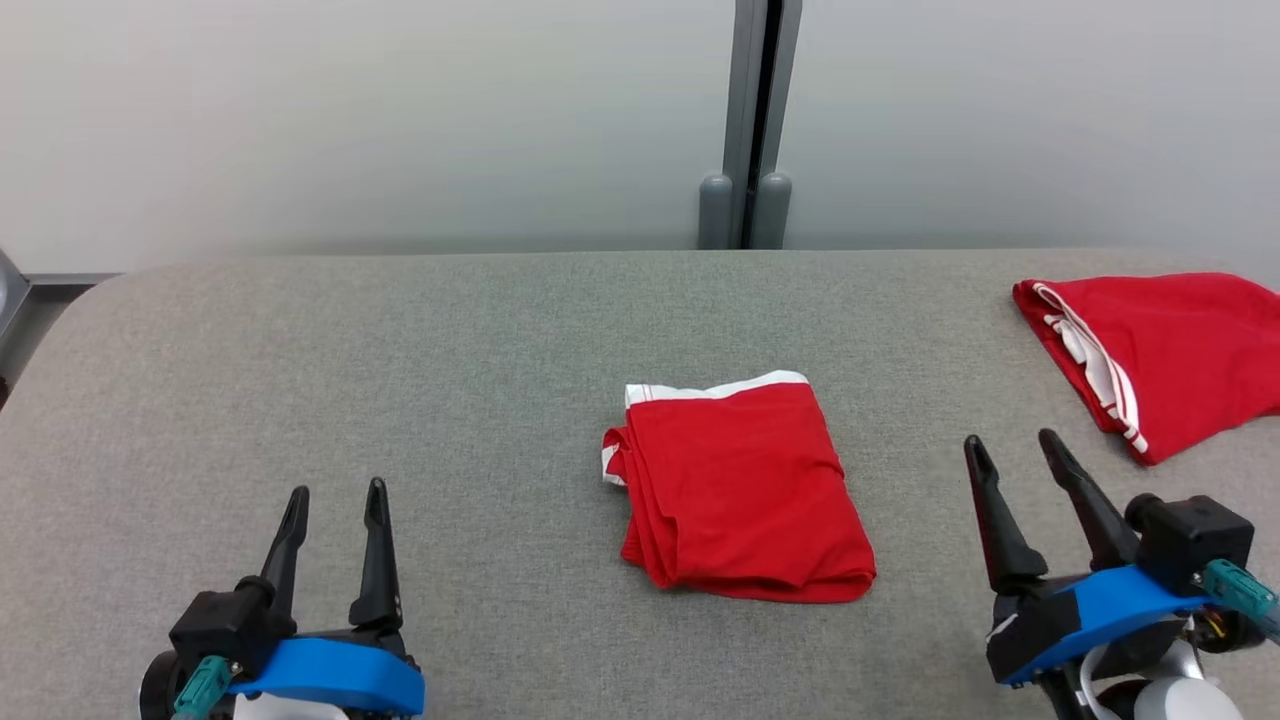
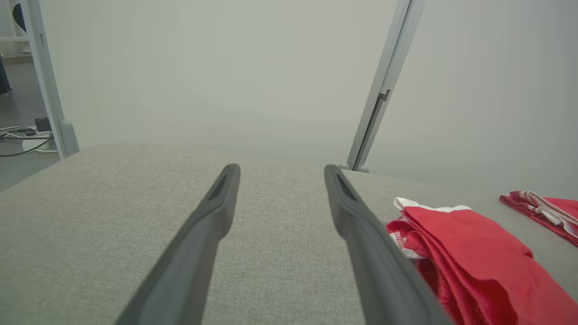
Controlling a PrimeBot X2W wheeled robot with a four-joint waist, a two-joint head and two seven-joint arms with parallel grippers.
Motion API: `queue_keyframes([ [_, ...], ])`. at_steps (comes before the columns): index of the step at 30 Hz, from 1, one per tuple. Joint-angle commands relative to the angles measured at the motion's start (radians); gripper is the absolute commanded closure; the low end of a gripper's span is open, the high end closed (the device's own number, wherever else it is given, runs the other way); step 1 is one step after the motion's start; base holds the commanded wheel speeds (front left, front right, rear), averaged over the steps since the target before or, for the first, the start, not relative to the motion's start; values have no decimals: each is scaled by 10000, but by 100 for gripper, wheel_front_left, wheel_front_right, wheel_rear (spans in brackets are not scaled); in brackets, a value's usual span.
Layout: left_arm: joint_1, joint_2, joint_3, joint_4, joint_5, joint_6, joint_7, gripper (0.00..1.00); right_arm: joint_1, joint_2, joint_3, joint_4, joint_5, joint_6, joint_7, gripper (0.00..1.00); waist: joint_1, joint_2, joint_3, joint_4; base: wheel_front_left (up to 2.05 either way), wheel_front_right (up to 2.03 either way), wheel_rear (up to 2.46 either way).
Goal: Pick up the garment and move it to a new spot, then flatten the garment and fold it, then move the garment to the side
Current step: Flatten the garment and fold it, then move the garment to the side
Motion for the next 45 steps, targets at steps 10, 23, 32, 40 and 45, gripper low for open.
queue_keyframes([
  [10,828,283,224,-37,-189,282,38,0,388,82,-856,382,-305,5,583,0,1,1,-615,-314,0,0,0],
  [23,959,407,86,-32,-206,423,422,0,344,85,-732,720,-239,5,540,0,1,1,-768,-311,0,0,0],
  [32,1012,466,3,-317,-262,549,575,0,358,88,-690,683,-261,5,670,0,1,1,-692,-284,0,0,0],
  [40,955,462,-79,-416,-274,600,597,0,86,5,-538,686,-304,5,982,0,1,1,-590,-229,0,0,0],
  [45,709,560,-103,-483,-290,544,569,0,-790,-66,-416,922,-62,5,1752,0,1,1,-383,-96,0,0,0],
])
